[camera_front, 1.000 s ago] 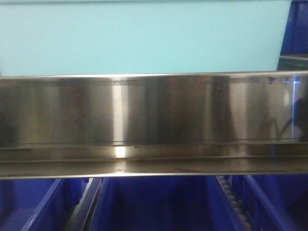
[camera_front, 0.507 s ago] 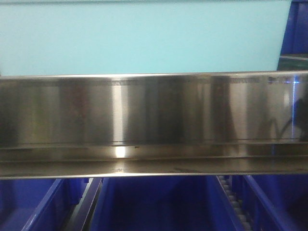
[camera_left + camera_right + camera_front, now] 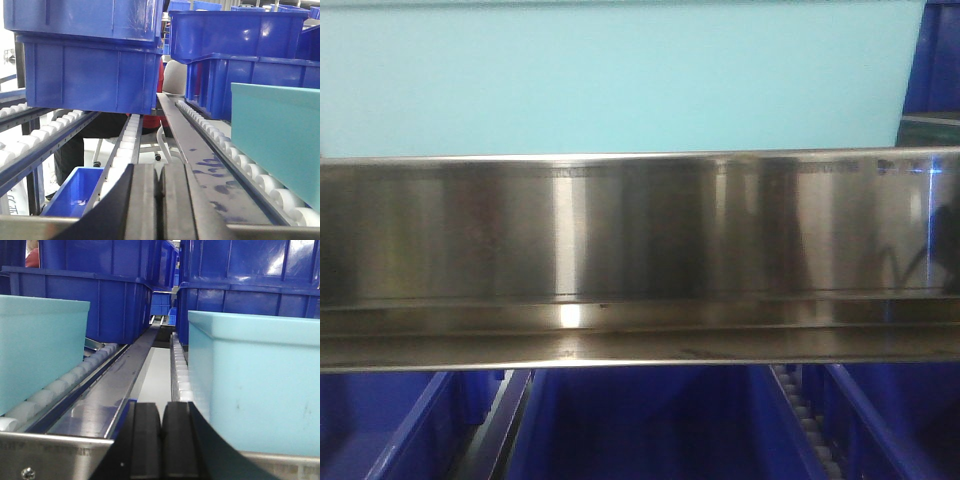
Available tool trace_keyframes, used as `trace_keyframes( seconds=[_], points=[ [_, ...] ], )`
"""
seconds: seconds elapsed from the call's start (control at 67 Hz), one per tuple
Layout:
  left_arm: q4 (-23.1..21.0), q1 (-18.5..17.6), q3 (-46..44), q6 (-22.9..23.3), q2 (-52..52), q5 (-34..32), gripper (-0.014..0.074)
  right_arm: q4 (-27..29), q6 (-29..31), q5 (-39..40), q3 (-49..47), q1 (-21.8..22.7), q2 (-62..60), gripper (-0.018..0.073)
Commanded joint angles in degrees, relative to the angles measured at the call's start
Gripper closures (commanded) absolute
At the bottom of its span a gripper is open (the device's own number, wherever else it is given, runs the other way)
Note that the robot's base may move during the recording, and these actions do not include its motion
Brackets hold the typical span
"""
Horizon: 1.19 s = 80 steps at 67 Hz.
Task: Move two blue bins to right shelf middle
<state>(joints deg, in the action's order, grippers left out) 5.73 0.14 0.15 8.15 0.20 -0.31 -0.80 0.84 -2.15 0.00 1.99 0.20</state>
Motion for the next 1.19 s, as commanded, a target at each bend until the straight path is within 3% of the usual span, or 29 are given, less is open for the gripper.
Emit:
trace_keyframes(
  seconds=[0.0, 0.09, 0.224, 0.478, 0.672, 0.91, 1.015, 1.179],
  points=[
    [-0.2, 0.2, -0.1, -0.1, -0.2, -1.4, 0.0707, 0.1, 0.2, 2.9, 0.0, 0.1, -0.2, 0.0724],
    [-0.5, 0.2, -0.1, -0.1, -0.2, -2.2, 0.0707, 0.1, 0.2, 2.5, 0.0, 0.1, -0.2, 0.0724],
    [-1.3, 0.2, -5.3, -0.1, -0.2, 0.3, 0.0707, 0.1, 0.2, -5.8, -6.5, 0.1, -0.2, 0.0724],
    [-1.3, 0.2, -23.2, -0.1, 9.2, 14.1, 0.0707, 0.1, 0.2, -17.4, -21.5, 0.1, 4.5, 0.0724],
    [-1.3, 0.2, -38.1, -0.2, 22.7, 22.2, 0.0707, 0.1, 0.2, -18.1, -31.1, 0.1, 17.4, 0.0724],
    [-1.3, 0.2, -57.8, -0.6, 40.6, 41.1, 0.0707, 0.1, 0.2, -29.1, -48.0, 0.1, 36.4, 0.0724],
    [-1.3, 0.2, -63.1, -0.6, 46.2, 41.9, 0.0707, 0.1, 0.2, -34.0, -55.2, 0.1, 43.8, 0.0724],
    [-1.3, 0.2, -65.2, -0.6, 51.4, 38.3, 0.0707, 0.1, 0.2, -32.2, -60.8, 0.1, 50.7, 0.0724]
  ],
)
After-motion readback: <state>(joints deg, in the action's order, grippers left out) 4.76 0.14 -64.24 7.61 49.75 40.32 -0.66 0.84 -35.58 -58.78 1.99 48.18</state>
